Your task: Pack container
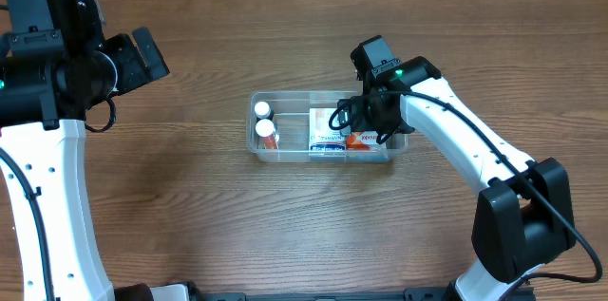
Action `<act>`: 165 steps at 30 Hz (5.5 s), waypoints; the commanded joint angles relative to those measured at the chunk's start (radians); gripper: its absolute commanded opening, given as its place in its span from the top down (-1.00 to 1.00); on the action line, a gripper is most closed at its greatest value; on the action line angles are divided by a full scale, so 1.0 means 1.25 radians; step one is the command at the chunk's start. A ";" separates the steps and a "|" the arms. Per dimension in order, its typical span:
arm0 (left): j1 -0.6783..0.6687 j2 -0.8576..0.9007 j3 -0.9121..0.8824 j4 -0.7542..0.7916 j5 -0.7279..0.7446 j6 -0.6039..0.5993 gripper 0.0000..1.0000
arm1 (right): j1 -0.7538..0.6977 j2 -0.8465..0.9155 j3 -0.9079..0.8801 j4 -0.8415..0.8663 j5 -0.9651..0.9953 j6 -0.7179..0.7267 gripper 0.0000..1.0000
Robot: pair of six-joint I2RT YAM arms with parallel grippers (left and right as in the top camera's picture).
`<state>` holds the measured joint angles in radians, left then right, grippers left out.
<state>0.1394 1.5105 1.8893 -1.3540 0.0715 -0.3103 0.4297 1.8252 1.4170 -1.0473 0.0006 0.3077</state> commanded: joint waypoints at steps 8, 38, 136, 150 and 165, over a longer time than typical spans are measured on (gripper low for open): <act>0.003 0.005 0.002 0.005 -0.001 0.016 -1.00 | -0.019 -0.021 0.110 0.038 0.099 0.000 -1.00; -0.106 -0.033 -0.063 -0.018 0.002 0.264 -1.00 | -0.297 -0.346 0.087 0.076 0.026 -0.075 -1.00; -0.118 -0.791 -0.759 0.177 -0.041 0.237 -1.00 | -0.340 -1.458 -1.127 0.782 -0.128 -0.405 -1.00; -0.118 -1.186 -1.361 0.899 -0.068 0.230 -0.99 | -0.340 -1.458 -1.127 0.782 -0.128 -0.405 -1.00; -0.118 -1.205 -1.508 1.026 -0.108 0.228 -1.00 | -0.340 -1.458 -1.127 0.782 -0.128 -0.405 -1.00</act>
<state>-0.0051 0.0158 0.0093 -0.0647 -0.1024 -0.0231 0.0082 0.0120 0.0181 -0.0750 -0.1535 -0.1959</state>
